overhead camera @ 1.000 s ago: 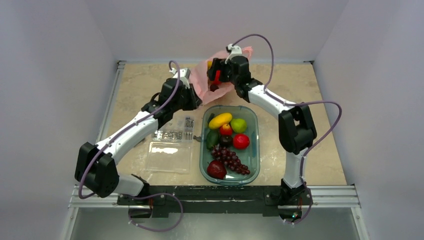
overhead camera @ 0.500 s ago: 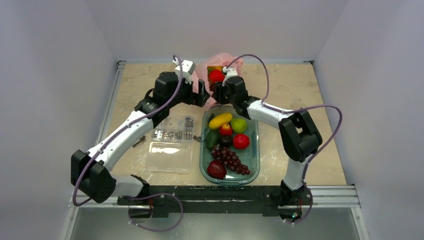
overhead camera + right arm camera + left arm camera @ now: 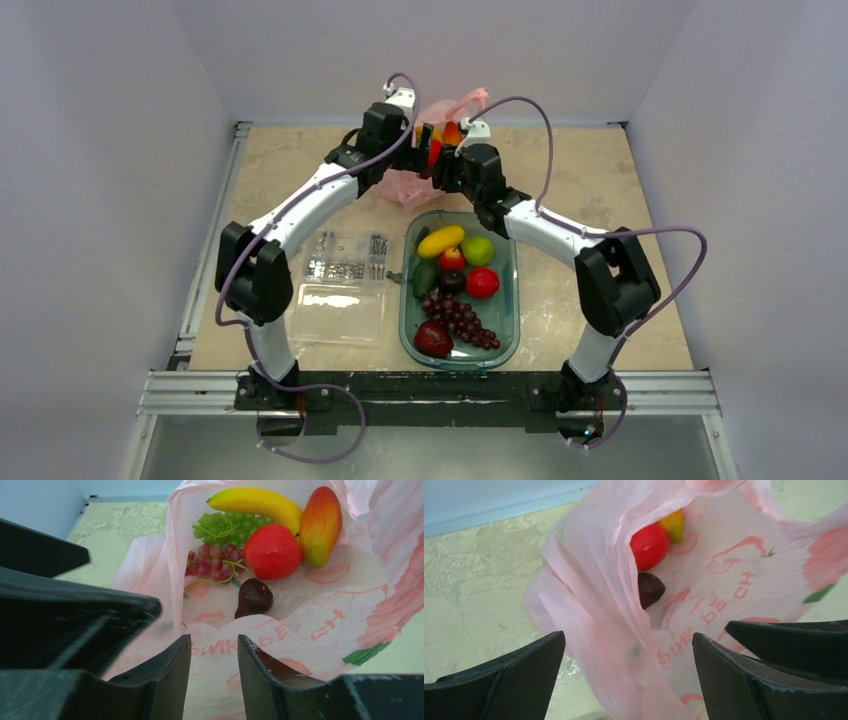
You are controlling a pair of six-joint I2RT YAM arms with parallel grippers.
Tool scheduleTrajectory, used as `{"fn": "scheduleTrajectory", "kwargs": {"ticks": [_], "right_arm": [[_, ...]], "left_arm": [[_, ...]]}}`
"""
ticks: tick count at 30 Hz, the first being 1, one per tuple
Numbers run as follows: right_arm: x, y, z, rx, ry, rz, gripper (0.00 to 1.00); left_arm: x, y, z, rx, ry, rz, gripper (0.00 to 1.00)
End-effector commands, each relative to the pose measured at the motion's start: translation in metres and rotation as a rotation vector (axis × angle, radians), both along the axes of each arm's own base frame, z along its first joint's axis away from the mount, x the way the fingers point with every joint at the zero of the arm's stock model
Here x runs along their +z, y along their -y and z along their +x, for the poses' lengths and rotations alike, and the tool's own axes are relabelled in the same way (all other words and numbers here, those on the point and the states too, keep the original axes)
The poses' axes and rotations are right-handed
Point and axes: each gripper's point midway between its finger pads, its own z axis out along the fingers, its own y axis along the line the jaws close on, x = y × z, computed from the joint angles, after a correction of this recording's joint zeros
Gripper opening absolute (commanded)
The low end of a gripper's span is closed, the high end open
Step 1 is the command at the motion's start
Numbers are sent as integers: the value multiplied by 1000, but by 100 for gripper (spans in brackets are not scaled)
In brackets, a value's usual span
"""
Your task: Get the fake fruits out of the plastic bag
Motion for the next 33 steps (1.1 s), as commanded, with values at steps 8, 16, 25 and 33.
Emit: {"fn": "scheduleTrajectory", "kwargs": {"ticks": [8,16,25,33], "right_arm": [[-2,-2,7,8,58,4,37],[-20,-6,11,18,29,-14,37],[-47,-11,11,21,-16,4,36],[-47,-28,9,63,-47,94,36]], "left_arm": [[-29,4,49,24,15,15,89],[-28,10,79,-65,-38,18,47],[80,-11,41,-261,11,-221,0],[101,-14,5,-369,-165,-547,0]]}}
